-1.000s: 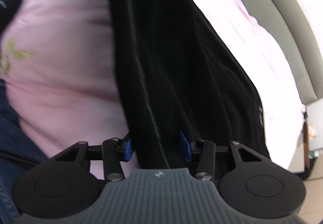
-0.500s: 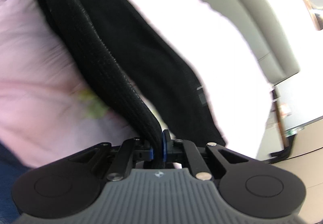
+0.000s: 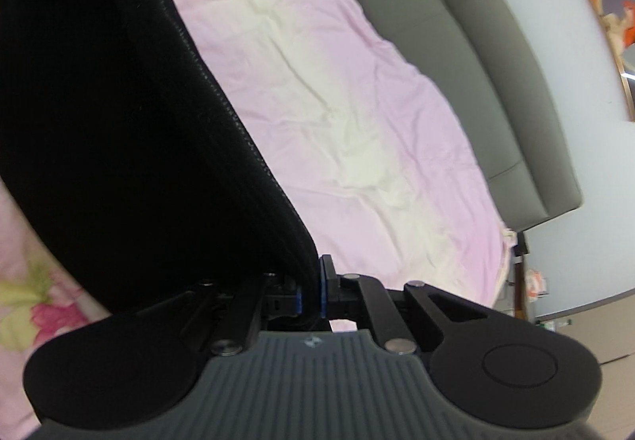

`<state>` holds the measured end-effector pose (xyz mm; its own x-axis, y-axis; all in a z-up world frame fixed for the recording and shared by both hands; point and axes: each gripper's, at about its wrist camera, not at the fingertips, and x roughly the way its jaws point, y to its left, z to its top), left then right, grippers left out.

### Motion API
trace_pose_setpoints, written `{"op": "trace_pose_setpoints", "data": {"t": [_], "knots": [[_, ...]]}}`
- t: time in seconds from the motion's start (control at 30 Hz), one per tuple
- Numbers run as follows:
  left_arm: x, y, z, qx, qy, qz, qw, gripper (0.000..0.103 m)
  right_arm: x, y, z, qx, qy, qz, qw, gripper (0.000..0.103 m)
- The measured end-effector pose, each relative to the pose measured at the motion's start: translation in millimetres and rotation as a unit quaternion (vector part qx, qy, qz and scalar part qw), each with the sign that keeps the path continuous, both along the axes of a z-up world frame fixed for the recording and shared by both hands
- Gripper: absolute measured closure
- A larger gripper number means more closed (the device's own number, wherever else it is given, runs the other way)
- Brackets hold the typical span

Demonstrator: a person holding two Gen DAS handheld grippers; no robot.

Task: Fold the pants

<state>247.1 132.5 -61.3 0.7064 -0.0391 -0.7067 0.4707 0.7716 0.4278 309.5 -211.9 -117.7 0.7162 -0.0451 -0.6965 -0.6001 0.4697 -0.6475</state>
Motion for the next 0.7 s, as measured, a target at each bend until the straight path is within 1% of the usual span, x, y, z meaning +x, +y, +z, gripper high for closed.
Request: {"op": "trace_pose_setpoints", "data": {"t": [0.1,0.17,0.27,0.33,0.4,0.43,0.5,0.53,0.57,0.6,0.63,0.67,0.7], "knots": [[50,4,-39,-0.009,0.047,0.034,0.9983,0.079,53,11,-30,0.002,0.033,-0.006,0.999,0.103],[74,5,-69,-0.013,0.074,0.062,0.9952,0.078,79,19,-52,0.0,0.051,-0.013,0.999,0.102],[93,5,-109,0.0,0.106,0.085,0.9908,0.069,110,27,-84,-0.005,0.074,-0.02,0.997,0.102],[98,6,-131,0.015,0.114,0.095,0.9888,0.065,121,33,-103,-0.014,0.081,-0.019,0.996,0.098],[99,10,-139,0.007,0.109,0.102,0.9887,0.064,124,36,-118,-0.023,0.079,-0.017,0.996,0.092],[99,13,-140,0.0,0.107,0.106,0.9885,0.063,126,37,-123,-0.029,0.076,-0.014,0.997,0.09],[100,17,-137,-0.006,0.11,0.109,0.9879,0.062,112,36,-121,-0.038,0.063,-0.007,0.997,0.088],[100,19,-134,-0.007,0.113,0.108,0.9876,0.061,110,36,-120,-0.035,0.06,-0.01,0.998,0.086],[100,19,-128,-0.008,0.114,0.109,0.9875,0.054,110,33,-116,-0.028,0.056,-0.017,0.998,0.079],[97,21,-121,-0.011,0.107,0.111,0.9881,0.032,111,29,-110,-0.019,0.05,-0.027,0.998,0.067],[94,23,-109,-0.014,0.089,0.114,0.9894,0.019,111,24,-102,-0.01,0.045,-0.036,0.998,0.062],[88,27,-97,-0.021,0.066,0.118,0.9906,0.003,112,17,-95,0.001,0.044,-0.044,0.998,0.052],[84,32,-86,-0.031,0.049,0.121,0.9909,0.002,108,13,-84,0.017,0.048,-0.052,0.997,0.046]]}}
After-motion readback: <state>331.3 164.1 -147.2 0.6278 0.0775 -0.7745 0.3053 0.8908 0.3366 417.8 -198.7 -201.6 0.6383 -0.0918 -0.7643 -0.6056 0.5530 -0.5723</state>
